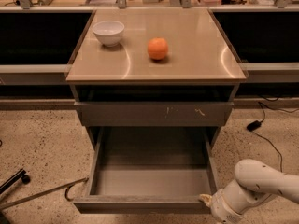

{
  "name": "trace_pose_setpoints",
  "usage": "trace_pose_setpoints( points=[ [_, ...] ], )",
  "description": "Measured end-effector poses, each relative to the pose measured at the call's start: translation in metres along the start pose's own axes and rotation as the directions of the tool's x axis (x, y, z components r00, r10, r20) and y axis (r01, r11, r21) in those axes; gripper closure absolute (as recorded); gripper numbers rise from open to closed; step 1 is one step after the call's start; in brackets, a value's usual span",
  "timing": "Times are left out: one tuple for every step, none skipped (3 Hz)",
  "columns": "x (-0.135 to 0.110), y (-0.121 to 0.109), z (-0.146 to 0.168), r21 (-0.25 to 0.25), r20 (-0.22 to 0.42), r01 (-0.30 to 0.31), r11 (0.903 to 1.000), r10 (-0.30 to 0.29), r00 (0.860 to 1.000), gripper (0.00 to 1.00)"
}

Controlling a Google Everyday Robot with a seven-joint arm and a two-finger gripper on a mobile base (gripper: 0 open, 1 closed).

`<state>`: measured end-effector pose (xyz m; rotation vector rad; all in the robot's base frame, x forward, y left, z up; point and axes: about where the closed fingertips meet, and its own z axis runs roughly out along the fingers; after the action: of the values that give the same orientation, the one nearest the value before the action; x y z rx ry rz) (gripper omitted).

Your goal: Close middle drawer

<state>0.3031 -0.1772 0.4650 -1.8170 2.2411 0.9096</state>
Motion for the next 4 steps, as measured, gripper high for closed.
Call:
trace_pose_setpoints(
  points=[
    [-0.002,0.001,0.003,-0.011,-0.003,0.006,0.9999,-0.006,1.0,0.0],
    [-0.015,0.001,0.005,-0.009,-0.011,0.047,0.9989,-0.047,0.999,0.0],
    [-0.026,0.012,-0.003,0.003,-0.008,0.075,0.9972,-0.075,0.997,0.0],
    [-0.023,0.02,0.006,-0.024,-0.007,0.073,0.9971,-0.073,0.997,0.0]
  ],
)
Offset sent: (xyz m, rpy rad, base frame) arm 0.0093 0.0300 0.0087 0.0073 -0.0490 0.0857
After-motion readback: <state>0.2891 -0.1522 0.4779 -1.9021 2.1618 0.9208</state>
